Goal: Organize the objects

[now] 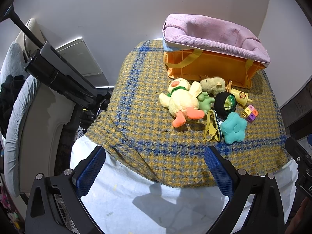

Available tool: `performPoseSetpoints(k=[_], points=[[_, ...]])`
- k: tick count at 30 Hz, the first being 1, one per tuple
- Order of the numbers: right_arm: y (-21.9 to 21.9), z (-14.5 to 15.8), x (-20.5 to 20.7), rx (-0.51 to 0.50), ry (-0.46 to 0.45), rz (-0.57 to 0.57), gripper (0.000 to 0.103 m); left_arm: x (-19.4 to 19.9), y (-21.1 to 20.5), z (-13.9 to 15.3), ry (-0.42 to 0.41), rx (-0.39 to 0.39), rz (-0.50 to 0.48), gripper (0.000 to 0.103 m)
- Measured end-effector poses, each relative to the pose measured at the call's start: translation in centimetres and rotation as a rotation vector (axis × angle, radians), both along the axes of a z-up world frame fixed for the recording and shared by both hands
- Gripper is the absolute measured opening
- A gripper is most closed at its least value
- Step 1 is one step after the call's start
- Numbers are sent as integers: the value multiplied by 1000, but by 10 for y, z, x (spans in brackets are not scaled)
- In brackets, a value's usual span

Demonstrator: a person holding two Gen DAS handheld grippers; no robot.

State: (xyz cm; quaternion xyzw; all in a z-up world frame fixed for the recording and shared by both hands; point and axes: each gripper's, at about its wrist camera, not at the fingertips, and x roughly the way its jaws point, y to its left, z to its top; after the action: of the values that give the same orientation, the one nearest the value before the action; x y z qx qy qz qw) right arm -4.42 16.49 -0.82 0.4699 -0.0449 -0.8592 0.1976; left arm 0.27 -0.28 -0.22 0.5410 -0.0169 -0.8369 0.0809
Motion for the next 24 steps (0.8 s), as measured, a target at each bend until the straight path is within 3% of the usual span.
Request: performPoseSetpoints(k=[9, 10, 11, 24], points=[[0, 1, 0, -1, 0, -1, 102, 0, 0, 0, 0, -2, 17, 103], [0, 1, 0, 0, -1, -1, 102, 0, 0, 0, -3, -31, 246, 103], [0, 1, 0, -1, 0, -1, 102, 0, 0, 0, -4, -32, 263, 103], [0, 0, -1, -2, -3, 1, 102, 2, 1, -4, -9, -29, 290, 103]])
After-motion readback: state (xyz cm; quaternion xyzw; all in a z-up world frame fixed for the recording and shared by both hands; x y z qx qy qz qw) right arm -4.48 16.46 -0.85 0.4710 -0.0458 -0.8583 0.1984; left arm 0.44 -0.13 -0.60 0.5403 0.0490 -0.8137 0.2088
